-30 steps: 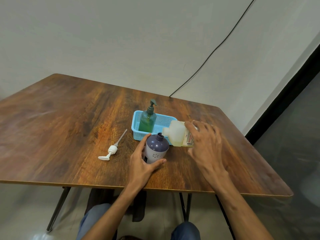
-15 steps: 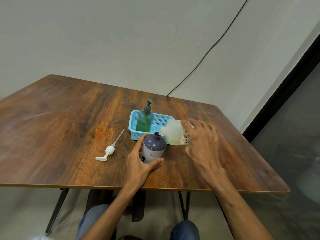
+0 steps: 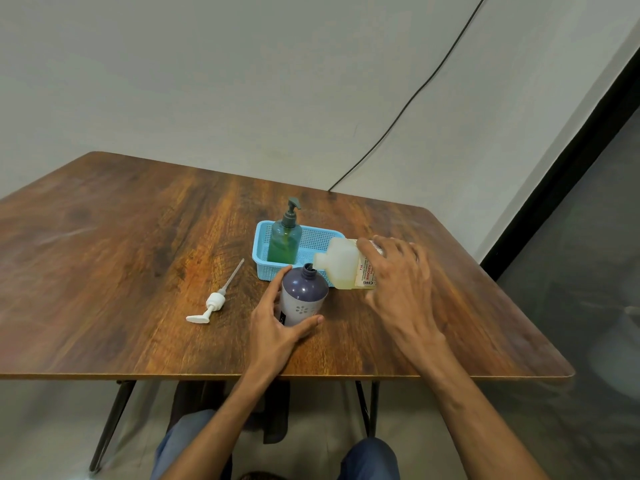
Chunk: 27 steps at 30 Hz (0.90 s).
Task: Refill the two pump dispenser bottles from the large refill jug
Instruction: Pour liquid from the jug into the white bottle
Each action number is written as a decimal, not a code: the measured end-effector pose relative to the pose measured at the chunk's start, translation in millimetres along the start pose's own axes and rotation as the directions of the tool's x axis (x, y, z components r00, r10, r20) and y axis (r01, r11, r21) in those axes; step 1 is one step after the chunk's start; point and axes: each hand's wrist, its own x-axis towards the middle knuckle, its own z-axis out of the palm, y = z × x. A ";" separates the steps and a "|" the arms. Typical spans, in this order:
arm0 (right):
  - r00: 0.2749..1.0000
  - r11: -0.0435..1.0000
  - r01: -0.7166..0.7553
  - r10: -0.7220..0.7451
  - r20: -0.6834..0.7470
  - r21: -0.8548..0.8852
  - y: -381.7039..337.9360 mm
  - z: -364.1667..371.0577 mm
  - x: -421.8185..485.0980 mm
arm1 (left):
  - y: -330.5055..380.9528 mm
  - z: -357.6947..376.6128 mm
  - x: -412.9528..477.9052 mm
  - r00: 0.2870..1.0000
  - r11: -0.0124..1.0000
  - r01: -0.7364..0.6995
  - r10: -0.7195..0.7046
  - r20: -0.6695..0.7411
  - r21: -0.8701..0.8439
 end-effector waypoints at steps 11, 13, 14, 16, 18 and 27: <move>1.000 1.000 -0.001 0.001 -0.005 0.002 -0.7 -0.7 0.5 | 0.5 -0.5 -0.1 1.000 1.000 0.010 -0.010 0.004 0.000; 1.000 1.000 -0.002 0.002 -0.009 0.008 -1.1 -0.5 0.3 | 0.6 -0.3 -0.3 1.000 1.000 0.009 -0.009 0.003 0.003; 1.000 1.000 -0.002 0.002 -0.012 0.007 -1.5 -0.6 -0.5 | 0.5 -0.6 -1.1 1.000 1.000 0.008 -0.008 0.002 0.004; 1.000 1.000 -0.001 0.001 -0.024 -0.002 -1.9 0.0 -1.8 | 0.1 -1.3 -2.4 1.000 1.000 0.008 -0.008 0.000 0.006; 1.000 1.000 -0.002 0.002 -0.030 -0.007 -1.6 0.3 -2.6 | 0.1 -1.4 -3.2 1.000 1.000 0.010 -0.010 0.000 0.008; 1.000 1.000 0.000 -0.001 -0.026 -0.010 -1.8 0.0 -3.0 | -1.4 -1.0 -3.4 1.000 1.000 0.011 -0.011 -0.001 0.013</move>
